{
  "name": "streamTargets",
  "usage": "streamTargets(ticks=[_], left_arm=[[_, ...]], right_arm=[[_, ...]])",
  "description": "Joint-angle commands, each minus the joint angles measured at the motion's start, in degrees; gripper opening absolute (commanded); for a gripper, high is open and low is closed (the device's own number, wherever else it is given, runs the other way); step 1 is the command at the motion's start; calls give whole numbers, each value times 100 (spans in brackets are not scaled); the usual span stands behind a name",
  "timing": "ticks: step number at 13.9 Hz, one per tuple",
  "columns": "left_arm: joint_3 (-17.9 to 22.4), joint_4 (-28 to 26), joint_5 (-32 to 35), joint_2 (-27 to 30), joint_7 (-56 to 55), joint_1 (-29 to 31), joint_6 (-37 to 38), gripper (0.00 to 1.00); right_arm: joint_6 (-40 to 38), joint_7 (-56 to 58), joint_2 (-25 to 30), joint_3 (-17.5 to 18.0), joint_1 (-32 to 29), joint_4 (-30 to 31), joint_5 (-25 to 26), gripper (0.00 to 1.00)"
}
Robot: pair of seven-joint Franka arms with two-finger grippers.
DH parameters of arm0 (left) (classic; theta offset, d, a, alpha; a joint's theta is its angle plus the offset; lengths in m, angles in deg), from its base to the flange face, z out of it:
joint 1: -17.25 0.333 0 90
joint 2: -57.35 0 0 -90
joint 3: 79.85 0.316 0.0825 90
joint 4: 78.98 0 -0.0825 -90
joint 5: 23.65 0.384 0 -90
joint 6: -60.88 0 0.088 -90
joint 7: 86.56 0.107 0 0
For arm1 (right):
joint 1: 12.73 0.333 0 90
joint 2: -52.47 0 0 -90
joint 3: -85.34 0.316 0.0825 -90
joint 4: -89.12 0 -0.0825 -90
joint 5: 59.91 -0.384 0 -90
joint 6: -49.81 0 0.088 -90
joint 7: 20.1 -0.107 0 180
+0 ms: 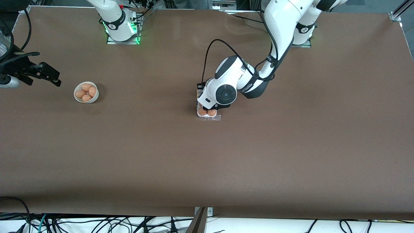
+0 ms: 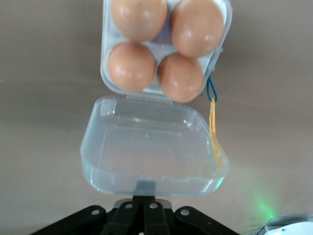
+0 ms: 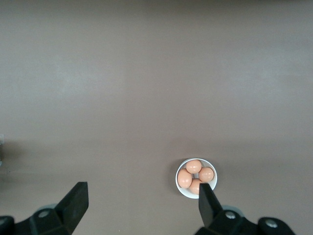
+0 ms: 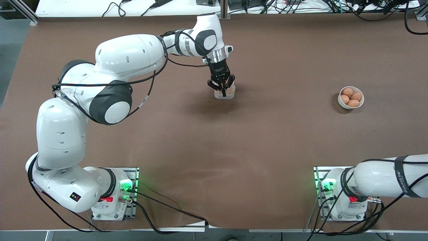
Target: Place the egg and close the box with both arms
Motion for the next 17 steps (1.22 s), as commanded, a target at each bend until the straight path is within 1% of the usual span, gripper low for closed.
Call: streamTargets(ticks=[1, 4, 6, 7, 8, 9, 10, 11, 12, 13, 14, 17], left_arm=[[142, 331, 102, -79, -62, -21, -49, 2], [292, 498, 102, -79, -36, 31, -49, 3], [502, 526, 102, -53, -36, 31, -23, 11], [590, 543, 119, -27, -36, 31, -14, 18], [774, 648, 250, -27, -36, 23, -14, 32], [906, 866, 547, -18, -27, 23, -5, 55], [968, 1025, 950, -18, -10, 49, 4, 75], [1065, 1140, 1494, -18, 77, 110, 13, 88], [1109, 1210, 2021, 17, 287, 128, 82, 100], [1110, 1229, 2357, 87, 446, 241, 222, 100], [1118, 1246, 2517, 157, 578, 390, 328, 100], [1118, 1246, 2563, 482, 1095, 1075, 408, 100]], right_arm=[[-123, -4, 42, 64, -68, -43, 43, 100], [-123, -4, -2, 64, -68, -52, 35, 100], [-123, 13, -10, 64, -86, -52, 26, 100], [-123, -4, -19, 56, -68, -52, 35, 100], [-123, -13, -37, 64, -59, -60, 35, 100], [-123, -13, -37, 56, -59, -61, 35, 100], [-123, -22, -46, 64, -59, -61, 35, 100], [-123, -30, -54, 64, -50, -61, 35, 100], [-123, -39, -89, 64, -33, -61, 35, 100], [-123, -39, -98, 64, -33, -61, 35, 100], [-123, -39, -90, 64, -33, -61, 35, 100], [-123, -39, -90, 82, -24, -61, 35, 100]])
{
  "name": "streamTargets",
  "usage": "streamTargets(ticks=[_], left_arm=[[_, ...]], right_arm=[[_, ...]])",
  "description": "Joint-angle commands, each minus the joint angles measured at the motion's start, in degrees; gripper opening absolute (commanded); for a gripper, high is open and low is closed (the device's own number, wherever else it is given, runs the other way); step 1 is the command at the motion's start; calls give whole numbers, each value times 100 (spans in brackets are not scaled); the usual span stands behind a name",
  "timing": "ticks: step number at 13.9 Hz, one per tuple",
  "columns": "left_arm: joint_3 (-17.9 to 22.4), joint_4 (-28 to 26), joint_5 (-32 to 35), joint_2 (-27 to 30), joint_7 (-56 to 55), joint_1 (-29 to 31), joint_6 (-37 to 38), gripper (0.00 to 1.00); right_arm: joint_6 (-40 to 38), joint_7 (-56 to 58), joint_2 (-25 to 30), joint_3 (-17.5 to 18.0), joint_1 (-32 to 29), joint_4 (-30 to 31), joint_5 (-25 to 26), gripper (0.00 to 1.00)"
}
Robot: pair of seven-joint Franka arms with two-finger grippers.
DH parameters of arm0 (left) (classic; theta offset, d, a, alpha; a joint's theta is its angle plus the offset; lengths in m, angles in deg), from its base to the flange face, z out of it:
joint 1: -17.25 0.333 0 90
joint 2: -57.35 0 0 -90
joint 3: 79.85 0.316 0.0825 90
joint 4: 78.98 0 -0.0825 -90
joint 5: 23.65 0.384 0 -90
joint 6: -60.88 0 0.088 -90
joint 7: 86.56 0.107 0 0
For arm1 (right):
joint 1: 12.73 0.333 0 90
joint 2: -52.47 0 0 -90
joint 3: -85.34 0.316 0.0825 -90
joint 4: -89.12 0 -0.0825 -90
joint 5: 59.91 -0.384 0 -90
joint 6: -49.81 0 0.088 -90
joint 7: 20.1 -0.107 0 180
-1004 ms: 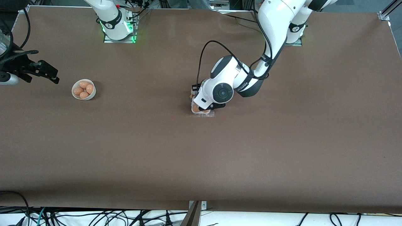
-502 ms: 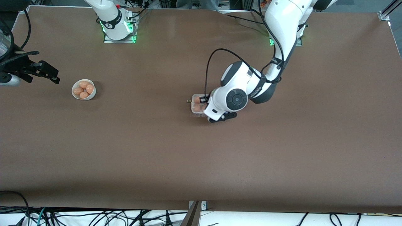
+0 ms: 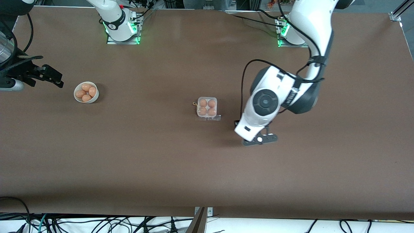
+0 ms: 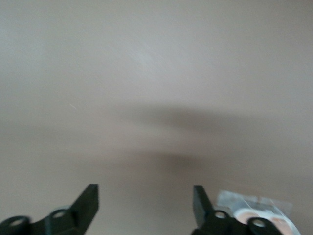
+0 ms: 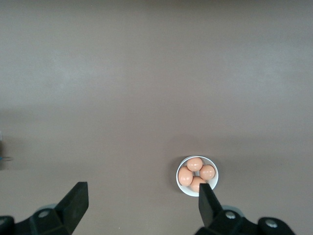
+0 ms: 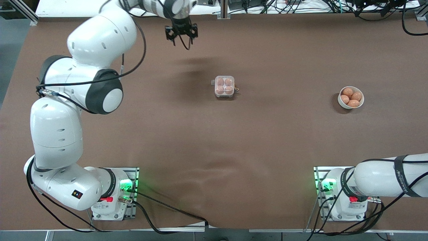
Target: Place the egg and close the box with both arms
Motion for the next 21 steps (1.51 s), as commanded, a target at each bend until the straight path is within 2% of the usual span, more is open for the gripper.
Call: streamTargets(ticks=[1, 4, 7, 9, 13, 16, 19, 21], left_arm=[[-51, -13, 135, 296, 775, 584, 261, 100], [220, -5, 294, 384, 1313, 823, 358, 100], [677, -5, 302, 446, 1358, 858, 358, 100], [696, -13, 303, 664, 1480, 1068, 411, 100], [722, -145, 320, 1209, 2682, 1621, 560, 100], [705, -636, 242, 1684, 3509, 2069, 552, 100], [626, -1093, 223, 2184, 3748, 2422, 552, 100], [591, -1514, 223, 2649, 3714, 2449, 569, 100]], right_arm=[[-87, -38, 4, 63, -27, -63, 35, 100], [-87, -38, -5, 63, -27, -63, 35, 100], [-87, -20, -5, 54, -36, -63, 35, 100], [-87, -29, -5, 54, -36, -63, 35, 100], [-87, -29, -5, 54, -27, -63, 35, 100], [-96, -29, -5, 54, -27, -63, 35, 100], [-96, -11, -5, 54, -36, -63, 35, 100], [-96, -29, -5, 54, -27, -54, 35, 100]])
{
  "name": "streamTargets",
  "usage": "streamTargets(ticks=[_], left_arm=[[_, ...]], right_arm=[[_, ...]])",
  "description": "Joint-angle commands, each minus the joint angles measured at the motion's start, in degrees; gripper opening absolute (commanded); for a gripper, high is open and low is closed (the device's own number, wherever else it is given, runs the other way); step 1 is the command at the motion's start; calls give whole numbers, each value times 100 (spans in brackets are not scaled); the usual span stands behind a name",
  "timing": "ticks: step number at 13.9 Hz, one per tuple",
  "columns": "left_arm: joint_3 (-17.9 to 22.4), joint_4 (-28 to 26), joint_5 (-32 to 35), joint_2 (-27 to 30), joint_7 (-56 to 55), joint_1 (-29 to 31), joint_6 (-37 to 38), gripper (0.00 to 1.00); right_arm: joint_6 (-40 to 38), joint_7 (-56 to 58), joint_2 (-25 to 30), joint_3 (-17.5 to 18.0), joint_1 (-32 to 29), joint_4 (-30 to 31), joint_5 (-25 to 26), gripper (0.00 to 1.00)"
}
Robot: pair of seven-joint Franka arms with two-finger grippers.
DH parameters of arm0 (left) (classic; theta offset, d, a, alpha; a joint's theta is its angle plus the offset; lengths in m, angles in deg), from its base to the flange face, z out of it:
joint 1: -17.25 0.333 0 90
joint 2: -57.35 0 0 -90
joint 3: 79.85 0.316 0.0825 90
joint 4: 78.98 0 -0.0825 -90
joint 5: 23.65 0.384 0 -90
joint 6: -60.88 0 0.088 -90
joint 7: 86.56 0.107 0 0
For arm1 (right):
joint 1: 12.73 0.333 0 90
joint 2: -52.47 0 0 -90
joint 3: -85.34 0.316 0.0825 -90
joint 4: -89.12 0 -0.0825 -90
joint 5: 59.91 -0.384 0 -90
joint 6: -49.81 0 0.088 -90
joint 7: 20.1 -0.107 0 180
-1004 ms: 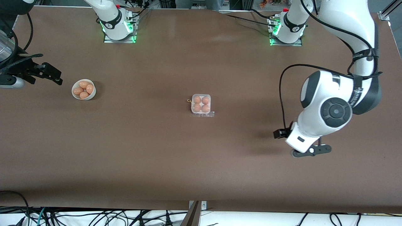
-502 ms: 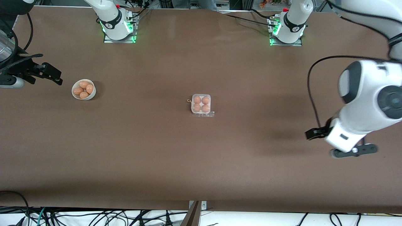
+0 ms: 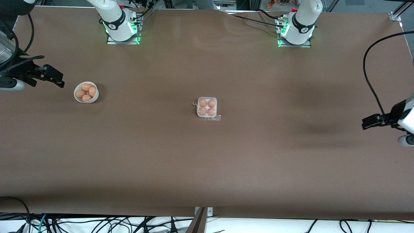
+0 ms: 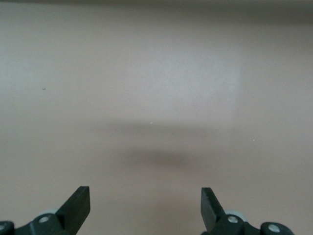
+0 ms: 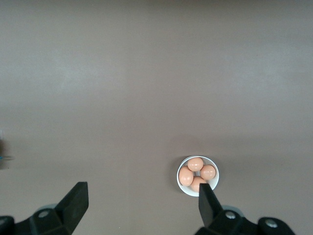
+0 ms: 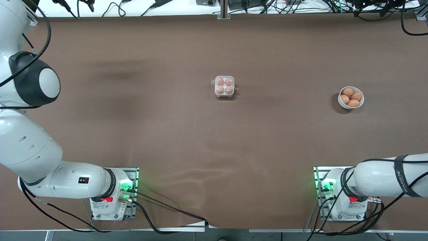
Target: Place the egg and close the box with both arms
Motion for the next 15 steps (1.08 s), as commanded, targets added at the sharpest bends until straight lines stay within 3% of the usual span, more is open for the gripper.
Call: streamTargets(ticks=[1, 7, 15], left_arm=[[-155, -943, 78, 920, 31, 17, -32, 100], [-392, -1929, 78, 1756, -374, -106, -32, 100], [-542, -2114, 78, 1775, -470, -97, -278, 100]], right_arm=[[-91, -29, -4, 33, -27, -64, 35, 100], [-91, -37, -4, 33, -27, -55, 35, 100], [-91, -37, -4, 33, -27, -55, 35, 100]])
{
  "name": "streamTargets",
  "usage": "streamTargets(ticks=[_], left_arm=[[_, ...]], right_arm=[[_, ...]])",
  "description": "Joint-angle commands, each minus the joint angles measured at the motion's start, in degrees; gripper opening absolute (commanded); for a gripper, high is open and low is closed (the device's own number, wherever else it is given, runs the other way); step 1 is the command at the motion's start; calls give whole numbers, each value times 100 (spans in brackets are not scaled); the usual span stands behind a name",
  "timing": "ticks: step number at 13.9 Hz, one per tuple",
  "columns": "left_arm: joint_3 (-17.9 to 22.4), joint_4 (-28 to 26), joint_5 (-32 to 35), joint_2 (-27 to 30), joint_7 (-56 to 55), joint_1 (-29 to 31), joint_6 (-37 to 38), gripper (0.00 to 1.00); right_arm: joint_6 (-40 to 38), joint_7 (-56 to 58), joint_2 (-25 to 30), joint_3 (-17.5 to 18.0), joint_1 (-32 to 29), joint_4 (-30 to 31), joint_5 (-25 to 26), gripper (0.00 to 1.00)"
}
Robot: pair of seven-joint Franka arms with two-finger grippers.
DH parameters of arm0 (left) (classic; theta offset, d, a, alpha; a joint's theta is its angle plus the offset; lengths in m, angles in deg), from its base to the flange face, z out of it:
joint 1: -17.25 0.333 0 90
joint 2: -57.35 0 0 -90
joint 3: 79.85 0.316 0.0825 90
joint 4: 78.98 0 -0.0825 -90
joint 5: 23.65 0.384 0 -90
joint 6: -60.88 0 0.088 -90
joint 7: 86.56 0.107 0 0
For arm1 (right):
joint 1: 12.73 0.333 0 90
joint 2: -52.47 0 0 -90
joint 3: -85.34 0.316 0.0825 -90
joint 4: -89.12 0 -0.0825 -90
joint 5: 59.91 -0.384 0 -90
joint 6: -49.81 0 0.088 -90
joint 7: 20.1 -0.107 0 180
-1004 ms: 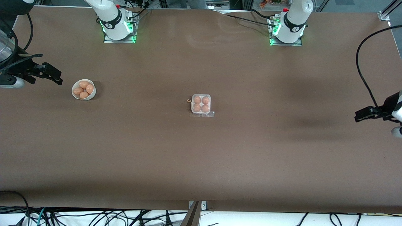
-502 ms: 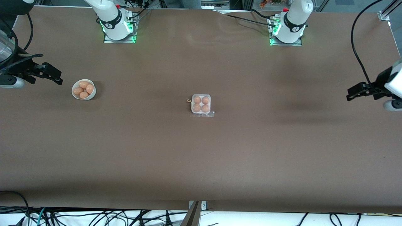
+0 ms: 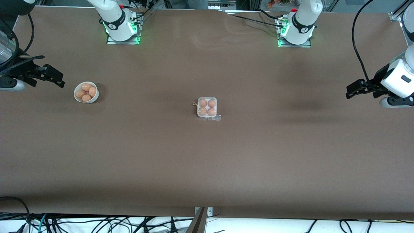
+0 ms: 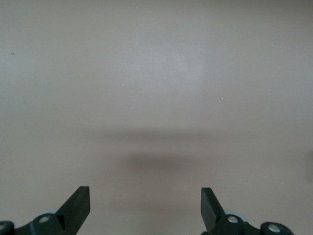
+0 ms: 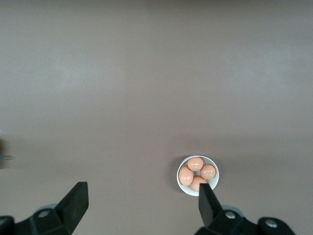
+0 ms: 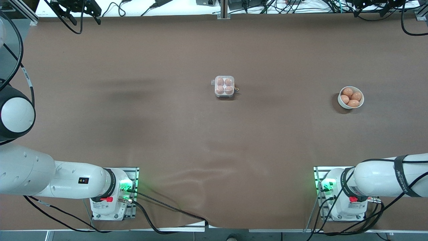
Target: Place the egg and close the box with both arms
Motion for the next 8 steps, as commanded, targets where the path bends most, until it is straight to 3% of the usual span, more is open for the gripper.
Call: streamTargets(ticks=[1, 8], left_arm=[[-9, -221, 78, 161, -48, -9, -154, 100], [-9, -239, 78, 161, 31, 17, -146, 100]], right_arm=[[-82, -37, -3, 33, -27, -57, 35, 100], [-82, -37, 6, 33, -28, -39, 35, 100]])
